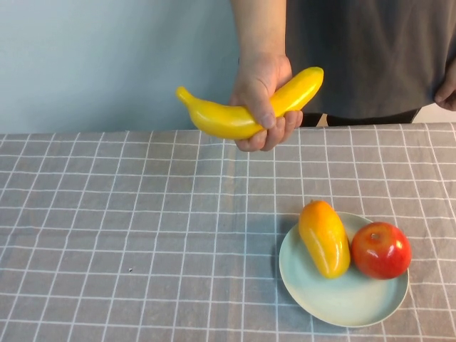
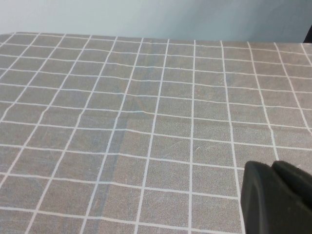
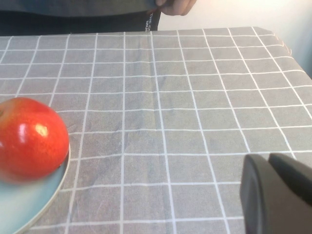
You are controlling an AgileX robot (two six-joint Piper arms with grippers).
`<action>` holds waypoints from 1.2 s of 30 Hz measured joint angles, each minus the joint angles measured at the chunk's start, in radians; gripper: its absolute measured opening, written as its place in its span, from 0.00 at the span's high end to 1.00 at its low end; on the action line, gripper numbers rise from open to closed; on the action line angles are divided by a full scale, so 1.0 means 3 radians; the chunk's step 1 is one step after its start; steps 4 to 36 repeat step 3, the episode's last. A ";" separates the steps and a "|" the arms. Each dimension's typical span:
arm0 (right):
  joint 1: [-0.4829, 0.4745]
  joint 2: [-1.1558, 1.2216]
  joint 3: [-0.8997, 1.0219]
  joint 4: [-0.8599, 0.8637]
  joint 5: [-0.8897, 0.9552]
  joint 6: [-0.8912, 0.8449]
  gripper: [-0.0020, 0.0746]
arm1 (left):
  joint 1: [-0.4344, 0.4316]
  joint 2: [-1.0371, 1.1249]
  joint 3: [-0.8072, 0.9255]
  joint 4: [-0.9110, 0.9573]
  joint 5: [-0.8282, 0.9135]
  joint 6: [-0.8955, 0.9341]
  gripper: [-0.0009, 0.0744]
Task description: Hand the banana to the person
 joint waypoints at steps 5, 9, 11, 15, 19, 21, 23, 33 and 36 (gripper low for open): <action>0.0000 0.0000 0.0000 0.0000 0.0000 0.0000 0.99 | 0.0000 0.0000 0.0000 0.0000 0.0000 0.0000 0.99; 0.0000 0.0000 0.0000 0.0000 0.0000 0.0000 0.99 | 0.0000 0.0000 0.0000 0.0000 0.0000 0.0000 0.99; 0.0000 0.0000 0.0000 0.0000 0.0000 0.0000 0.99 | 0.0000 0.0000 0.0000 0.0000 0.0000 0.0000 0.99; 0.0000 0.0000 0.0000 0.0000 0.0000 0.0000 0.99 | 0.0000 0.0000 0.0000 0.0000 0.0000 0.0000 0.99; 0.0000 0.0000 0.0000 0.0000 0.0000 0.0000 0.99 | 0.0000 0.0000 0.0000 0.0000 0.0000 0.0000 0.99; 0.0000 0.0000 0.0000 0.0000 0.0000 0.0000 0.99 | 0.0000 0.0000 0.0000 0.0000 0.0000 0.0000 0.99; 0.0000 0.0000 0.0000 0.0000 0.0000 0.0000 0.99 | 0.0000 0.0000 0.0000 0.0000 0.0000 0.0000 0.99; 0.0000 0.0000 0.0000 0.0000 0.0000 0.0000 0.99 | 0.0000 0.0000 0.0000 0.0000 0.0000 0.0000 0.99; 0.0000 0.0000 0.0000 0.0000 0.0000 0.0000 0.99 | 0.0000 0.0000 0.0000 0.0000 0.0000 0.0000 0.99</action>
